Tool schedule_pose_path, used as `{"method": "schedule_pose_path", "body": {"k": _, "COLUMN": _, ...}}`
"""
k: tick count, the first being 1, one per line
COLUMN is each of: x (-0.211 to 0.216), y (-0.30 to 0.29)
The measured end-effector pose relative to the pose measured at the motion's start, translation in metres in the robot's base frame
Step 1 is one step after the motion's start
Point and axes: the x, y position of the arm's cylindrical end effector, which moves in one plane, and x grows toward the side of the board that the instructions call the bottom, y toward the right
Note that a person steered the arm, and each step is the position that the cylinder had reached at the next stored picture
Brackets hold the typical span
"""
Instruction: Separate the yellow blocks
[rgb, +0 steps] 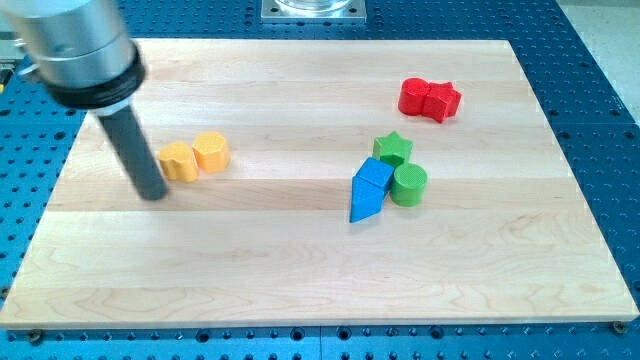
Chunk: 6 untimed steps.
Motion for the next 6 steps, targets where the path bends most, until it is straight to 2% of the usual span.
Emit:
{"method": "schedule_pose_path", "body": {"k": 1, "x": -0.021, "y": 0.016}}
{"method": "schedule_pose_path", "body": {"k": 3, "x": -0.033, "y": 0.004}}
{"method": "schedule_pose_path", "body": {"k": 4, "x": -0.047, "y": 0.028}}
{"method": "schedule_pose_path", "body": {"k": 5, "x": -0.065, "y": 0.139}}
{"method": "schedule_pose_path", "body": {"k": 6, "x": -0.052, "y": 0.162}}
